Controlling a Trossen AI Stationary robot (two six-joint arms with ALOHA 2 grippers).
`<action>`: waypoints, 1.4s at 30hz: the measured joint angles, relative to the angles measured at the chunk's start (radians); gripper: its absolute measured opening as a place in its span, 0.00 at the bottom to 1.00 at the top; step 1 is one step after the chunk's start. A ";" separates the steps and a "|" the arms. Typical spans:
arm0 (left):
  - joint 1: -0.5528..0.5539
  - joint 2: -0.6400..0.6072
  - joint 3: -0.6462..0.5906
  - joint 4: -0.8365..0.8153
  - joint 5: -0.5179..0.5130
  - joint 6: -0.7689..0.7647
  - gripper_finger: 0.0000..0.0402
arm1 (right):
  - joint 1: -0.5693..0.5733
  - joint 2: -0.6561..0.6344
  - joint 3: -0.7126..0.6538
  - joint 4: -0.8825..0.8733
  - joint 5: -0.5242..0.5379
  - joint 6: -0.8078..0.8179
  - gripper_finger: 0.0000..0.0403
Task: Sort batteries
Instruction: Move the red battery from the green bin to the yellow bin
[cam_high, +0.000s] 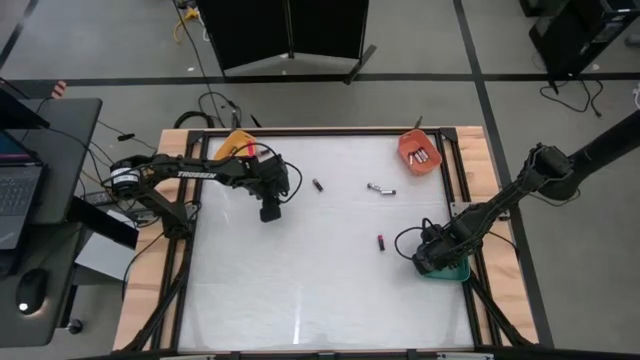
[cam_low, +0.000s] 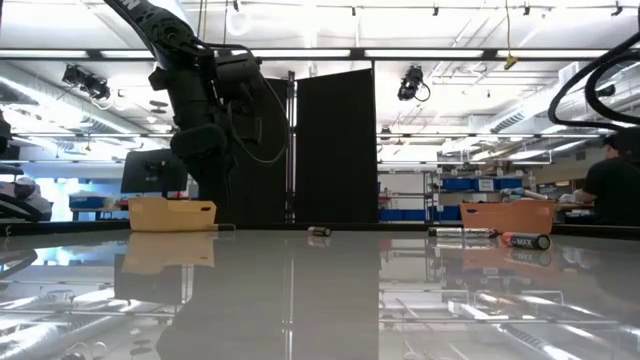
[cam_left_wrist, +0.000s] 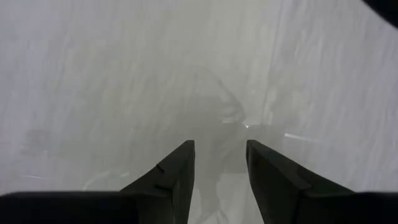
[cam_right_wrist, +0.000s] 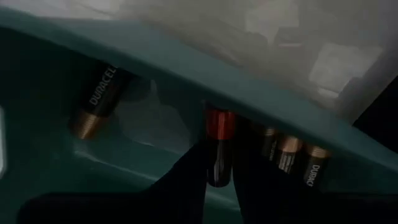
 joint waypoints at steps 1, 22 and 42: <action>0.000 0.000 0.000 0.001 -0.001 0.000 0.38 | 0.000 -0.001 -0.004 0.005 0.000 -0.001 0.17; 0.002 -0.001 -0.001 0.241 0.024 0.007 0.38 | -0.015 -0.025 0.212 -0.209 0.108 -0.230 0.14; 0.114 -0.002 -0.241 1.387 0.362 -0.347 0.38 | -0.559 -0.115 0.281 0.323 0.589 -1.296 0.14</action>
